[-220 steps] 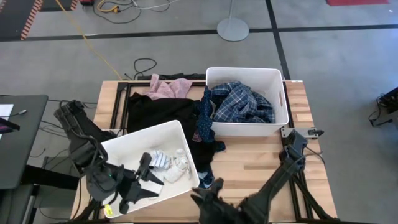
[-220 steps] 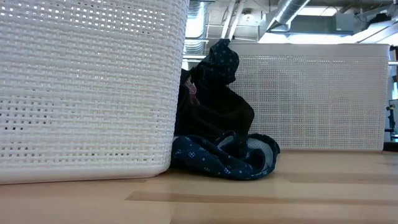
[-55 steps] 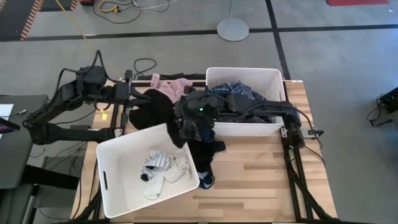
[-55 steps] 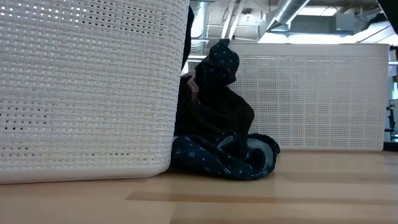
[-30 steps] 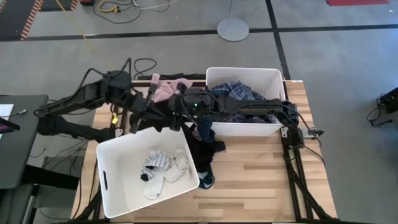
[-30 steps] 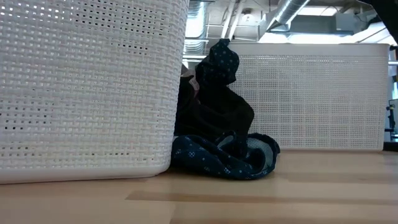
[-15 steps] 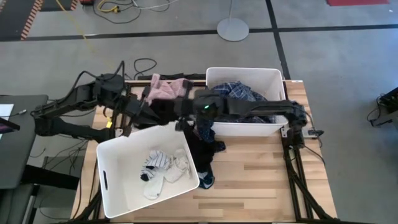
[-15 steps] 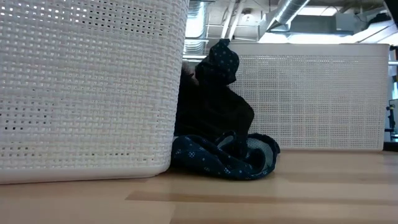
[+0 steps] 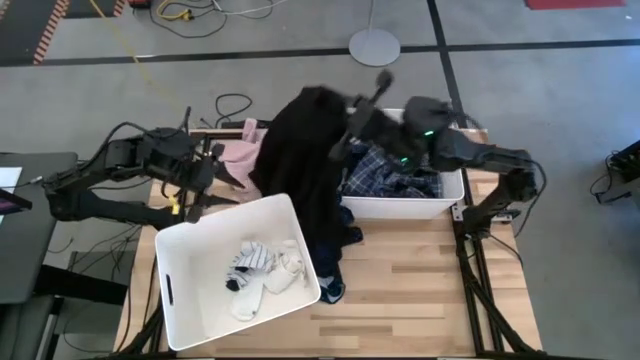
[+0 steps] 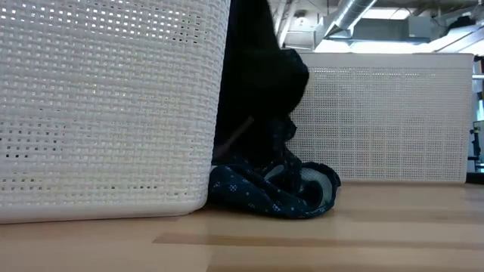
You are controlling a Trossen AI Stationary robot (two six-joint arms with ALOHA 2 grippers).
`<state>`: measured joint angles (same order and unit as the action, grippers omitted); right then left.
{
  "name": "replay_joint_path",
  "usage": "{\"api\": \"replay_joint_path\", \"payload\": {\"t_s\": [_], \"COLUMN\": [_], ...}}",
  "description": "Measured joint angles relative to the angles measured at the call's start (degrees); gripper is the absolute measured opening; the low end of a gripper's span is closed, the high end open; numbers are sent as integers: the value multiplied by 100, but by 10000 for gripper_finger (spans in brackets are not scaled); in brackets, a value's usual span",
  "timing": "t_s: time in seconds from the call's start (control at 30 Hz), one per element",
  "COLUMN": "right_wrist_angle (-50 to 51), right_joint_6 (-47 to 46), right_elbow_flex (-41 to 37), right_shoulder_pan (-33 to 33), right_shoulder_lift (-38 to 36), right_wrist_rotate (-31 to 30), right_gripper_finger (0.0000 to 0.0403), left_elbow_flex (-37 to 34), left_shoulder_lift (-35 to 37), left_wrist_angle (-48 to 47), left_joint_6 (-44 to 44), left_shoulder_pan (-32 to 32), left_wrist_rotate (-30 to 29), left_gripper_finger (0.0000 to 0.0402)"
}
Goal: Sort clothes
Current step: Put the black jacket into the top laundry bin
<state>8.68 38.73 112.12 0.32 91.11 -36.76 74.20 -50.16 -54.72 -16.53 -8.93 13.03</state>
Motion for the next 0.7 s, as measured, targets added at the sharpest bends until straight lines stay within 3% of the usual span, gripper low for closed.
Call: {"api": "replay_joint_path", "payload": {"t_s": [0.23, 0.4, 0.53, 0.7], "right_wrist_angle": [116, 900, 2000, 3987], "right_joint_6": [531, 593, -61, -1736], "right_elbow_flex": [0, 0, 4, 4], "right_shoulder_pan": [-97, -274, -478, -807], "right_shoulder_lift": [-532, -737, -773, -745], "right_wrist_rotate": [-1142, -2172, -2581, -2550], "right_gripper_finger": [8, 8, 8, 12], "left_elbow_flex": [-913, -1420, -1615, -1807], "left_shoulder_lift": [8, -8, -22, -66], "left_wrist_angle": [498, 1216, 1899, 2815], "left_joint_6": [30, 27, -65, -83], "left_shoulder_pan": [-2, -2, -2, -2], "left_wrist_rotate": [-24, -24, -24, -24], "left_gripper_finger": [180, 180, 180, 180]}}
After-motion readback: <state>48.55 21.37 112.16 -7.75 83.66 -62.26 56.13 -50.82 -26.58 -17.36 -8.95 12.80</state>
